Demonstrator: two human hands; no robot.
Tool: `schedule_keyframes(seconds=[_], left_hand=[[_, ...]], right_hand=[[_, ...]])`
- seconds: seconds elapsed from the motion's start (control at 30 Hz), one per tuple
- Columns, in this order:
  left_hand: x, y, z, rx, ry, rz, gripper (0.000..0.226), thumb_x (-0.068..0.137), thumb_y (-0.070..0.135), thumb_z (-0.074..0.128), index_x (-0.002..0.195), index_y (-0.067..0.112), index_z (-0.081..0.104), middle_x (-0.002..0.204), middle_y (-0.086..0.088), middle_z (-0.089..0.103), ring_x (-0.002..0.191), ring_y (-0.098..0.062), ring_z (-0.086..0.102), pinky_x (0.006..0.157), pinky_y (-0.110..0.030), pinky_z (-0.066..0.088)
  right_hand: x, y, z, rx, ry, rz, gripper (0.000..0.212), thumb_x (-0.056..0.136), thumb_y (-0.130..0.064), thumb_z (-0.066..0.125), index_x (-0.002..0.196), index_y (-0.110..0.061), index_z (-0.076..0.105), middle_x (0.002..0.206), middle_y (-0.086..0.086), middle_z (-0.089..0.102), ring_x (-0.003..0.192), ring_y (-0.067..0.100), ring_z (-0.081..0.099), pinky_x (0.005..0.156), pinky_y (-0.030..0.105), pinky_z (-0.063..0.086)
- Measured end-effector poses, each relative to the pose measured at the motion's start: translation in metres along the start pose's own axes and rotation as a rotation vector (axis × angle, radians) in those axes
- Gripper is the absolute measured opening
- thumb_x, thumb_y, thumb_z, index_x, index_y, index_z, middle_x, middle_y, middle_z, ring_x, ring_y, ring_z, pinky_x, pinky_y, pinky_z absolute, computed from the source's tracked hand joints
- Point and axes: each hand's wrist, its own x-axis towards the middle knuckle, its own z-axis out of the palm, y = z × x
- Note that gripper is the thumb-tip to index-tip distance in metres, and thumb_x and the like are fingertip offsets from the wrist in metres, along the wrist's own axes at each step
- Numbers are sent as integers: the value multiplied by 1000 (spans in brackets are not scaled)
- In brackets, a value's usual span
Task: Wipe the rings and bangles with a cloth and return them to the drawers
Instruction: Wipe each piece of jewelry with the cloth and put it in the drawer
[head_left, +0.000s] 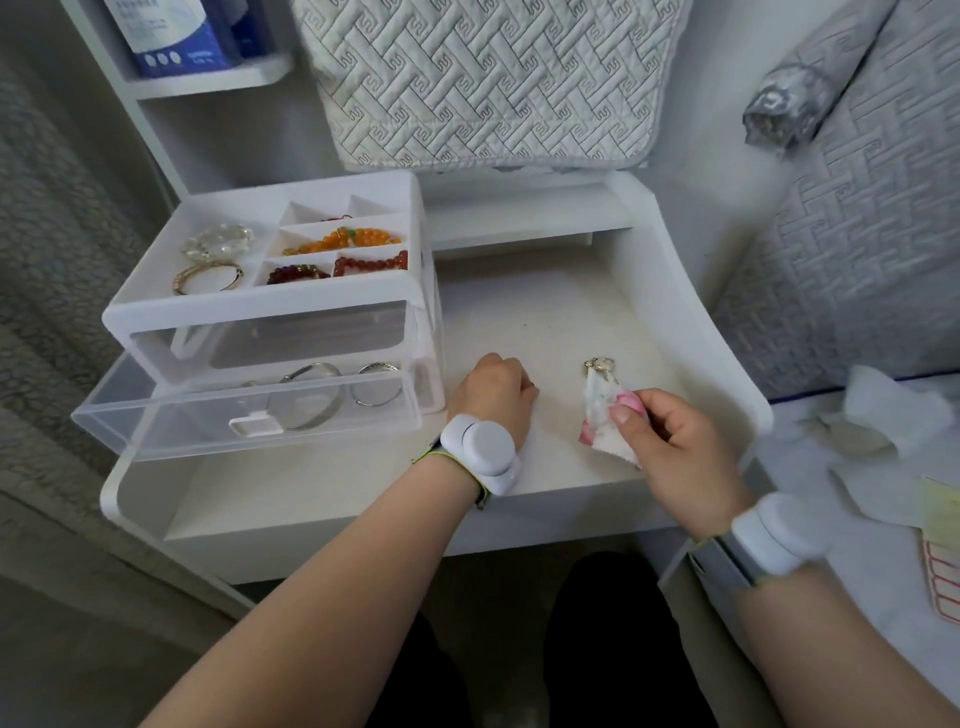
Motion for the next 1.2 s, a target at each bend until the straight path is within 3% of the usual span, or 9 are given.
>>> schedule_keyframes(seconds=[0.1,0.2,0.33,0.43,0.67,0.83,0.97,1.03,1.2], left_hand=[[-15,0,-5,-191,43,58,16,92,25,52,92,12,60,92,0,54,81,-19,53,72,-26,39],[-34,5,-13,-508,5,17,13,90,27,58,82,17,60,72,6,57,64,-10,51,62,-25,43],[-52,6,-19,-1043,-170,-48,12,92,13,56,82,9,62,74,-5,62,63,-11,57,62,-23,51],[-57,6,-18,-1241,-249,-39,18,93,6,51,78,6,60,68,-1,63,60,-10,56,59,-20,50],[-61,7,-18,-1402,-267,-58,21,93,4,46,76,4,58,64,-2,57,56,-8,54,57,-20,50],[-63,5,-20,-1488,-308,-42,21,94,6,44,78,4,58,66,0,62,58,-9,56,59,-19,51],[-63,5,-17,-1431,-242,-52,20,94,6,46,79,5,58,66,-4,57,60,-11,54,58,-20,51],[-63,5,-15,-1312,-167,-33,16,93,5,50,80,6,60,68,-5,59,59,-13,55,58,-21,52],[-65,5,-17,-1111,-100,36,19,88,-7,53,81,9,61,69,-8,64,56,-15,59,58,-24,54]], right_hand=[[1,-2,-1,8,-3,25,20,94,-24,53,80,-14,64,67,11,60,60,16,49,55,29,39],[5,-5,-1,55,8,63,22,95,-25,50,80,-19,66,75,13,65,66,21,55,65,44,50],[2,-16,4,177,22,71,29,96,-23,49,77,-31,70,80,13,67,71,23,56,71,42,47],[-1,-24,11,304,-89,47,22,88,-33,51,85,-26,72,93,25,67,81,35,61,83,51,49],[-1,-29,14,234,-174,-104,11,89,-20,58,80,-21,65,64,-16,60,61,-1,50,62,14,40],[0,-28,15,268,-165,-127,40,88,-34,50,82,3,61,73,10,53,68,16,47,67,30,39],[-2,-31,16,171,-187,-147,15,89,-23,57,76,-17,63,67,-13,55,62,3,49,63,17,40],[-2,-33,16,184,-168,-120,11,86,-22,62,76,-19,63,60,-13,55,55,3,47,56,18,40],[-5,-41,20,119,-209,-117,35,84,-38,52,80,-4,59,62,1,49,56,9,43,56,26,38]])
